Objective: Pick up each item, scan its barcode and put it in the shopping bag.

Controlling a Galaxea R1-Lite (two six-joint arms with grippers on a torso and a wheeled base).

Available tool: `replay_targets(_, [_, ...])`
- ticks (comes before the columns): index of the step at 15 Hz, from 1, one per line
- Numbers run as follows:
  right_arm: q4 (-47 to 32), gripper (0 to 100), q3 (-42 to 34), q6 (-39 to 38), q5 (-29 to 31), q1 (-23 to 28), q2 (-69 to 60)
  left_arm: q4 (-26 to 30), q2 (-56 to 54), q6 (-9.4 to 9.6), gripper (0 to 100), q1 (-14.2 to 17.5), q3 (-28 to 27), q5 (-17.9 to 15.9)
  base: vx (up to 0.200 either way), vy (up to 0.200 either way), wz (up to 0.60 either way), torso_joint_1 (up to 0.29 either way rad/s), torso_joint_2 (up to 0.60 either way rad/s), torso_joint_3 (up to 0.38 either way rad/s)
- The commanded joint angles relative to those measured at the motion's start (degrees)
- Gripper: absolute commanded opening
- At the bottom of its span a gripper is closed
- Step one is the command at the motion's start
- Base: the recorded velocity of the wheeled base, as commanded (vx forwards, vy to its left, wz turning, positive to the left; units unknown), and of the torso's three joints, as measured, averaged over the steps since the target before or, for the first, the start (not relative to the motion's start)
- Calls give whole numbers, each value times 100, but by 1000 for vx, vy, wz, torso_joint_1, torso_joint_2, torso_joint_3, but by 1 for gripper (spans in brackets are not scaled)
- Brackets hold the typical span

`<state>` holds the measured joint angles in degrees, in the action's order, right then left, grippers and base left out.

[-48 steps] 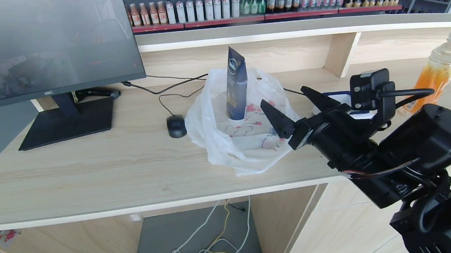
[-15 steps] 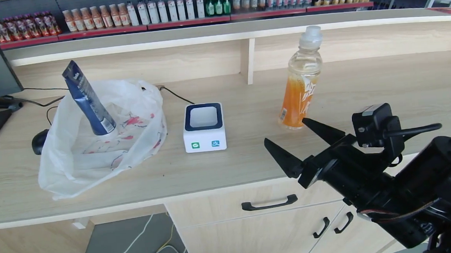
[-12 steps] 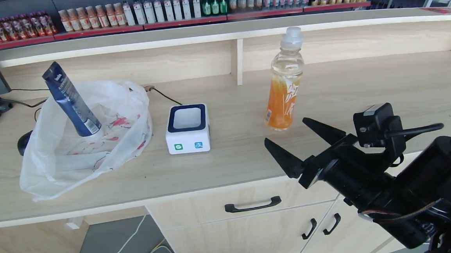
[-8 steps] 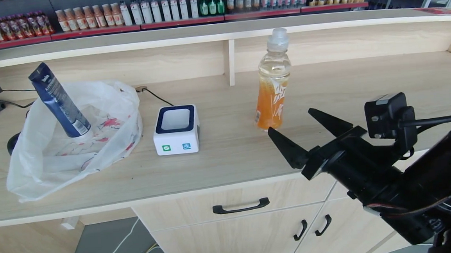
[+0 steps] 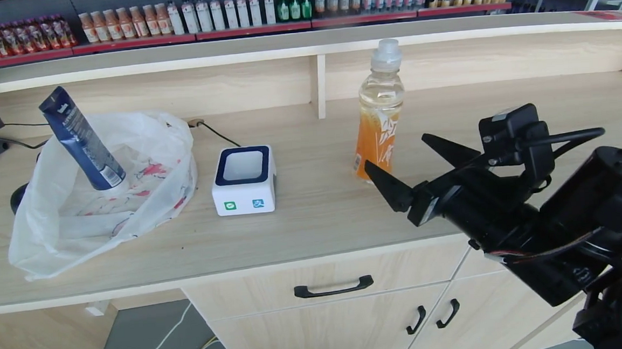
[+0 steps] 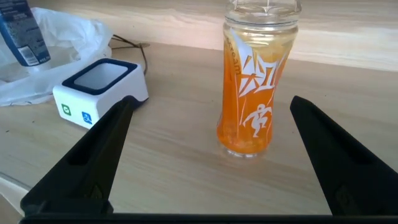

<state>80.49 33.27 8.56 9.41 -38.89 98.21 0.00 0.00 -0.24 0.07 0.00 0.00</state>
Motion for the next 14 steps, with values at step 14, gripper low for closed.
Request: replay_targets(14, [-1291,100,1542,-478,456,426,594,0,0,-2,100,1,0,0,0,0,0,0,0,0])
